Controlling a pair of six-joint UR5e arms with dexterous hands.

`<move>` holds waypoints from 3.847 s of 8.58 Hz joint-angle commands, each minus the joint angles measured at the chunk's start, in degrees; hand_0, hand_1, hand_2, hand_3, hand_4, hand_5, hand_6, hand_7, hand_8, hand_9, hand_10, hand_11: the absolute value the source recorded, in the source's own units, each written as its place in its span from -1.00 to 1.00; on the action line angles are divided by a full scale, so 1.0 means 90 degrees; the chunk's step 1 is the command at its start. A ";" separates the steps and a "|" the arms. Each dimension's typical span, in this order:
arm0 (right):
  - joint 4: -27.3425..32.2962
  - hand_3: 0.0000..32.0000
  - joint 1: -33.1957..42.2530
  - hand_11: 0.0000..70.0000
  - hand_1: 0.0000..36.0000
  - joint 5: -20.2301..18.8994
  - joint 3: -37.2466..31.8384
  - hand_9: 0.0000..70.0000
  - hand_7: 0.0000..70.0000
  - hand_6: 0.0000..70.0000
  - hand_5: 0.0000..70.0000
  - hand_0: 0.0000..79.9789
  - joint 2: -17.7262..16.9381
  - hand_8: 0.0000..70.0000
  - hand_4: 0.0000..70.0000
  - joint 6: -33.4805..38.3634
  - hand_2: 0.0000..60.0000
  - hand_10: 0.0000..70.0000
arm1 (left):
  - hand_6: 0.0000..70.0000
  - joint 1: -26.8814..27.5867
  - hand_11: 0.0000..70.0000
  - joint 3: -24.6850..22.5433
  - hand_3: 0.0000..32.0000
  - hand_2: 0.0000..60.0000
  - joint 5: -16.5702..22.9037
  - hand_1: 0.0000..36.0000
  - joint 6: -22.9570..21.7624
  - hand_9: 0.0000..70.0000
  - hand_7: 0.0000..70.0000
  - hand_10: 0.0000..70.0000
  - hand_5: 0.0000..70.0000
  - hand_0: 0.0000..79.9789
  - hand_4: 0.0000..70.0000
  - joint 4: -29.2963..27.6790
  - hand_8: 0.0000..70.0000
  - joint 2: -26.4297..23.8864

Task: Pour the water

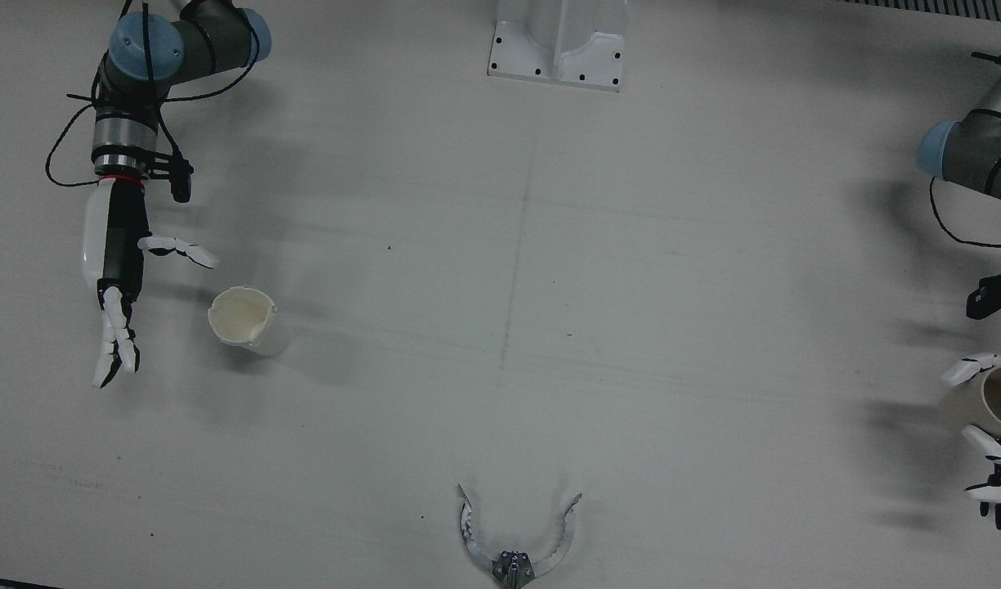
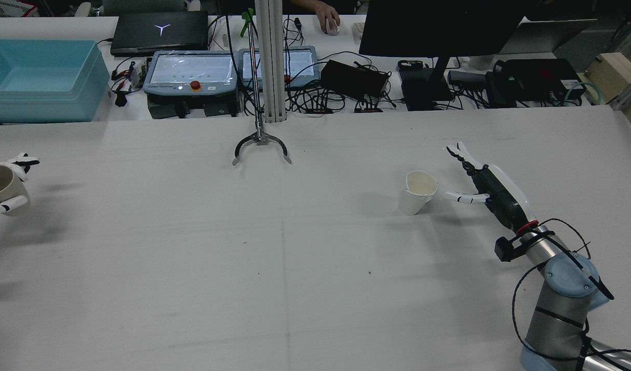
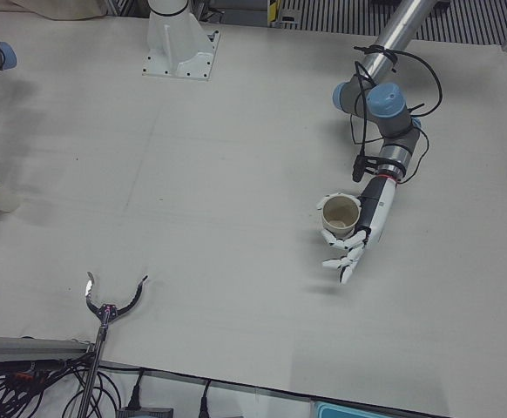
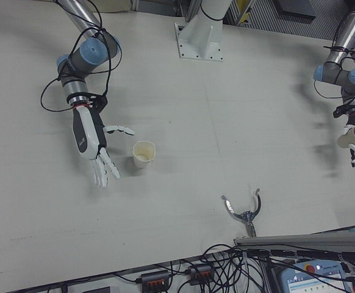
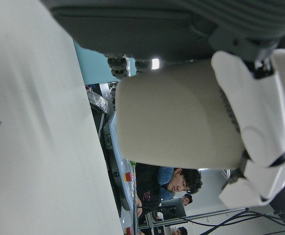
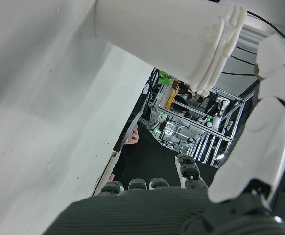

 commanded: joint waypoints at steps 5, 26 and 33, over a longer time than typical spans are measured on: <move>-0.0151 -1.00 -0.0298 -0.94 -0.16 0.0035 -0.0731 -0.99 -0.91 -0.95 -0.84 0.16 0.0676 -0.98 -0.84 -0.0204 -0.31 -0.99 | -0.53 -0.0032 -0.75 0.0178 -1.00 1.00 -0.0006 1.00 -0.0003 -0.78 -0.19 -0.84 1.00 -0.03 1.00 -0.0070 -0.85 -0.0010; -0.0874 -1.00 0.0356 -0.80 0.17 0.0328 0.1220 -0.82 -0.44 -0.69 0.32 0.44 0.0434 -0.91 -0.14 -0.0360 -0.66 -0.90 | -0.51 0.1988 -0.65 -0.0252 -1.00 1.00 0.1039 1.00 0.1264 -0.80 -0.20 -0.79 1.00 0.25 1.00 0.1980 -0.85 -0.3854; -0.1748 -1.00 -0.0307 -0.83 0.36 0.0319 0.2815 -0.93 -0.48 -0.67 0.46 0.56 0.0932 -0.95 -0.29 -0.2265 -0.70 -0.93 | -0.52 0.2712 -0.69 -0.0232 -1.00 1.00 0.1039 1.00 0.1589 -0.81 -0.21 -0.81 1.00 0.21 1.00 0.2196 -0.86 -0.4453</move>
